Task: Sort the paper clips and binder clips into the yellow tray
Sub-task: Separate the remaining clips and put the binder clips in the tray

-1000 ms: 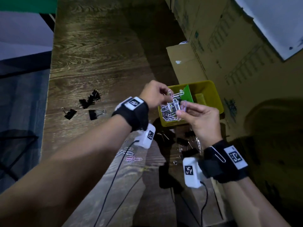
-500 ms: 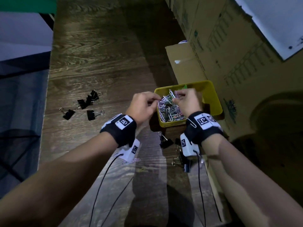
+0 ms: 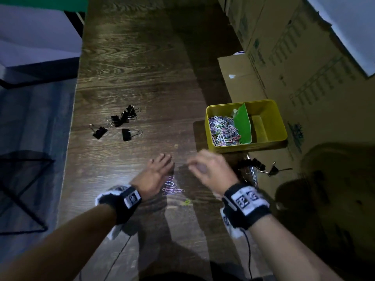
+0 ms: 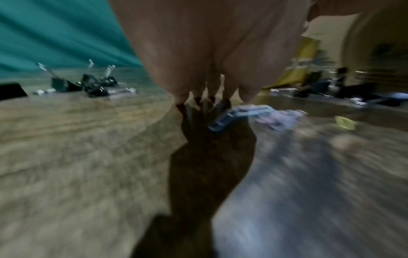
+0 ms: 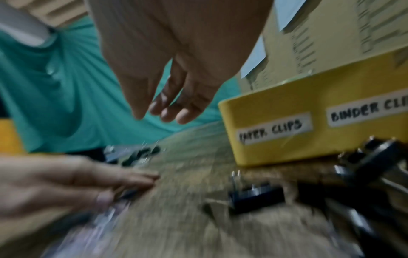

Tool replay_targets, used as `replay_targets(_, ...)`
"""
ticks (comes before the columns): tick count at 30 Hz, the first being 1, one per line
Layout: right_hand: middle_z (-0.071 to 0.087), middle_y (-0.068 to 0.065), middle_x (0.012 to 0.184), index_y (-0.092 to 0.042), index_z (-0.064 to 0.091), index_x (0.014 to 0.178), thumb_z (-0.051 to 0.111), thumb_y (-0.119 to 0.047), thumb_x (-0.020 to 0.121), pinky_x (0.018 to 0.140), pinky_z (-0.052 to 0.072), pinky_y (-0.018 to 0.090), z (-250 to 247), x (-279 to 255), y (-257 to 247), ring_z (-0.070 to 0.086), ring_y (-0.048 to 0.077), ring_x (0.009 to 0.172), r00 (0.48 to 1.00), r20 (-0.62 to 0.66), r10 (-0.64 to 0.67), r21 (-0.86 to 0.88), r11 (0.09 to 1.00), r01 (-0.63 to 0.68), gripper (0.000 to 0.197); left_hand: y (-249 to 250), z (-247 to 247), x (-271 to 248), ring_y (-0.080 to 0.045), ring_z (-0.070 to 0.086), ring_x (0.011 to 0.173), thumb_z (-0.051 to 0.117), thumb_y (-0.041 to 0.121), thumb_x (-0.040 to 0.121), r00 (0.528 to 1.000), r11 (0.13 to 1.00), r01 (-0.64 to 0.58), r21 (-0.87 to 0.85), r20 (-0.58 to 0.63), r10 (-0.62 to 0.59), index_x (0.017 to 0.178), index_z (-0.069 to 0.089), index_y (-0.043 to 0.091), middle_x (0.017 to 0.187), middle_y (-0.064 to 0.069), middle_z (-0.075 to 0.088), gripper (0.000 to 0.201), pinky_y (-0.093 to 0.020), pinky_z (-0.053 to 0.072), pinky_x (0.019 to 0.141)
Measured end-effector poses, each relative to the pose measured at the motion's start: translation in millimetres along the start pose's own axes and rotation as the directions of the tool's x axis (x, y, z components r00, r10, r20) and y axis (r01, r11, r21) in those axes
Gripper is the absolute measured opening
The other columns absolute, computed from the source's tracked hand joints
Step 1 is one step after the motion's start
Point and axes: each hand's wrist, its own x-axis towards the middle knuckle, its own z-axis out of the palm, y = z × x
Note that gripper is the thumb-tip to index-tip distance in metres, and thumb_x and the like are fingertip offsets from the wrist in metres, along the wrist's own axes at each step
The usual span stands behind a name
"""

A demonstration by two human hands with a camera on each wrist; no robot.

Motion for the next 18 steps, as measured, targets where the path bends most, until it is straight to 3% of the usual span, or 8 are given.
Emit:
replay_targets(2, 0.064, 0.001, 0.100, -0.022, 0.068, 0.104, 0.064, -0.022, 0.086, 0.079, 0.051, 0.029, 30.3, -15.8, 1.3, 0.061, 0.018, 0.087, 0.956, 0.290, 0.048, -0.077, 0.997, -0.027, 0.018, 10.7, 19.6, -18.1, -0.026, 0.003, 0.142, 0.016, 0.038, 0.093, 1.000, 1.000, -0.007, -0.021, 0.010, 0.008, 0.144, 0.028, 0.009, 0.154, -0.007, 0.012, 0.059, -0.046, 0.006, 0.114)
replay_targets(4, 0.065, -0.001, 0.106, -0.024, 0.066, 0.105, 0.064, -0.022, 0.086, 0.081, 0.052, 0.029, 52.4, -29.7, 6.0, 0.062, 0.018, 0.089, 0.893, 0.439, 0.098, -0.140, 0.989, -0.039, 0.020, 20.0, 30.6, -34.4, -0.026, 0.004, 0.141, 0.025, 0.025, 0.096, 0.999, 0.997, -0.040, -0.073, -0.022, 0.038, 0.143, 0.030, 0.007, 0.153, -0.007, 0.014, 0.051, -0.045, 0.008, 0.115)
replay_targets(7, 0.064, -0.003, 0.110, -0.023, 0.067, 0.105, 0.068, -0.020, 0.083, 0.087, 0.049, 0.028, 62.6, -38.3, 9.0, 0.061, 0.017, 0.096, 0.879, 0.456, 0.137, -0.143, 0.987, -0.079, 0.022, 19.6, 29.4, -50.1, -0.031, 0.036, 0.135, 0.046, 0.014, 0.089, 0.992, 0.992, -0.068, -0.110, -0.111, 0.056, 0.137, 0.041, 0.006, 0.145, -0.014, 0.039, 0.049, -0.046, 0.028, 0.111)
replay_targets(8, 0.065, -0.003, 0.110, -0.022, 0.066, 0.105, 0.069, -0.022, 0.083, 0.087, 0.049, 0.029, 62.8, -38.3, 8.5, 0.061, 0.016, 0.097, 0.879, 0.454, 0.146, -0.140, 0.986, -0.091, 0.022, 17.0, 26.0, -52.7, -0.031, 0.046, 0.127, 0.049, 0.017, 0.086, 0.987, 0.991, -0.047, -0.123, -0.156, 0.027, 0.134, 0.044, 0.008, 0.138, -0.013, 0.047, 0.049, -0.045, 0.038, 0.106)
replay_targets(10, 0.066, -0.001, 0.106, -0.022, 0.065, 0.105, 0.072, -0.026, 0.081, 0.084, 0.051, 0.031, 63.7, -35.9, 7.6, 0.061, 0.015, 0.093, 0.869, 0.467, 0.166, -0.146, 0.983, -0.109, 0.026, 13.2, 16.2, -56.1, -0.028, 0.051, 0.115, 0.050, 0.028, 0.079, 0.976, 0.991, 0.047, -0.123, -0.205, -0.071, 0.132, 0.045, 0.013, 0.128, -0.008, 0.052, 0.055, -0.044, 0.047, 0.096)
replay_targets(13, 0.065, 0.001, 0.102, -0.023, 0.058, 0.118, 0.074, -0.023, 0.079, 0.078, 0.053, 0.033, 66.6, -28.2, 3.9, 0.056, 0.015, 0.083, 0.844, 0.493, 0.211, -0.141, 0.977, -0.162, 0.042, 15.4, 10.7, -57.3, -0.030, 0.048, 0.109, 0.058, 0.037, 0.070, 0.971, 0.979, 0.190, -0.076, -0.134, -0.199, 0.135, 0.040, 0.018, 0.126, -0.007, 0.048, 0.069, -0.043, 0.047, 0.091)
replay_targets(16, 0.063, 0.002, 0.099, -0.028, 0.044, 0.137, 0.075, -0.016, 0.077, 0.075, 0.051, 0.031, 68.7, -18.9, 1.5, 0.052, 0.014, 0.077, 0.836, 0.491, 0.244, -0.136, 0.970, -0.203, 0.068, 32.8, 14.3, -53.9, -0.031, 0.045, 0.109, 0.066, 0.033, 0.074, 0.976, 0.979, 0.181, -0.090, -0.111, -0.190, 0.137, 0.038, 0.015, 0.129, -0.009, 0.045, 0.071, -0.041, 0.042, 0.097)
replay_targets(18, 0.062, 0.004, 0.101, -0.027, 0.041, 0.140, 0.077, -0.016, 0.075, 0.076, 0.049, 0.030, 69.9, -12.1, 1.3, 0.052, 0.014, 0.077, 0.838, 0.480, 0.258, -0.132, 0.966, -0.222, 0.075, 47.3, 15.1, -48.7, -0.030, 0.040, 0.114, 0.059, 0.024, 0.081, 0.976, 0.981, 0.183, -0.066, -0.104, -0.189, 0.138, 0.037, 0.012, 0.133, -0.010, 0.041, 0.062, -0.038, 0.035, 0.101)
